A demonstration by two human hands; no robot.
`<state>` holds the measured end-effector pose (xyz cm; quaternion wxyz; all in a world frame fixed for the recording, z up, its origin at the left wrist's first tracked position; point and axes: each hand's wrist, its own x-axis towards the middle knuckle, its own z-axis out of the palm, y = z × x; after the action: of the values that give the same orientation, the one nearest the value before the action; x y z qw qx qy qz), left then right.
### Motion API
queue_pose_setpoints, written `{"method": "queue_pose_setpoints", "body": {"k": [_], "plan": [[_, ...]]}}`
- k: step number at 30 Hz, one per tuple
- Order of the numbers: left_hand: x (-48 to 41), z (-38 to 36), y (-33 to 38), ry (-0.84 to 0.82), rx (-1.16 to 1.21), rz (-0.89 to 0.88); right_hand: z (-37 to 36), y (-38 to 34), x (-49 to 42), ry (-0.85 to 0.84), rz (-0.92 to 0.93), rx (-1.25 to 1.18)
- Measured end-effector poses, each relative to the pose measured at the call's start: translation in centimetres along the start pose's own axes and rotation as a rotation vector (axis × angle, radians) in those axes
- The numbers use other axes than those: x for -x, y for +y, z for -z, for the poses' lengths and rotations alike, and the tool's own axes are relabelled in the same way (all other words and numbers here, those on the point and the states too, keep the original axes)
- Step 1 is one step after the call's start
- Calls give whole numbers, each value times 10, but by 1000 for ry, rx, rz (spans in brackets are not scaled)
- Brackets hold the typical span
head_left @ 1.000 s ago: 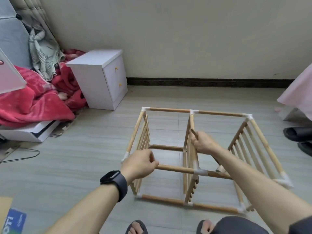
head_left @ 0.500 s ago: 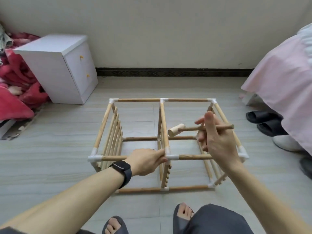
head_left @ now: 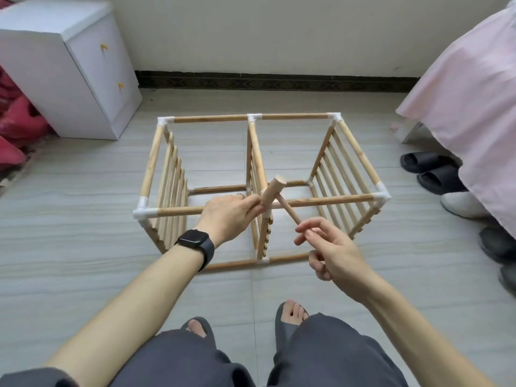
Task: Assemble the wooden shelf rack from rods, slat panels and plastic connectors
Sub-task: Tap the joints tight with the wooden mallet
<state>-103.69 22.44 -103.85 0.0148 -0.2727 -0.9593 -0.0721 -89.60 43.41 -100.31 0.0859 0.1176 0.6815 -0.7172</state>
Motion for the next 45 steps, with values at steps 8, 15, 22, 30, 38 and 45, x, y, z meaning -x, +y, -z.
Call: {"method": "queue_pose_setpoints", "body": {"k": [8, 15, 22, 30, 38, 45], "plan": [[0, -4, -1, 22, -91, -93, 8, 10, 8, 352, 235, 893], [1, 2, 4, -15, -78, -82, 2, -2, 7, 371, 457, 1179], [2, 6, 5, -25, -111, -97, 4, -6, 9, 296, 517, 1115], [2, 7, 6, -35, -98, -90, 5, -11, 7, 190, 492, 1138], [1, 5, 5, -15, -85, -92, -5, -30, 8, 433, 823, 858], [0, 3, 3, 6, -100, -94, -1, -14, 1, 238, 641, 1079]]}}
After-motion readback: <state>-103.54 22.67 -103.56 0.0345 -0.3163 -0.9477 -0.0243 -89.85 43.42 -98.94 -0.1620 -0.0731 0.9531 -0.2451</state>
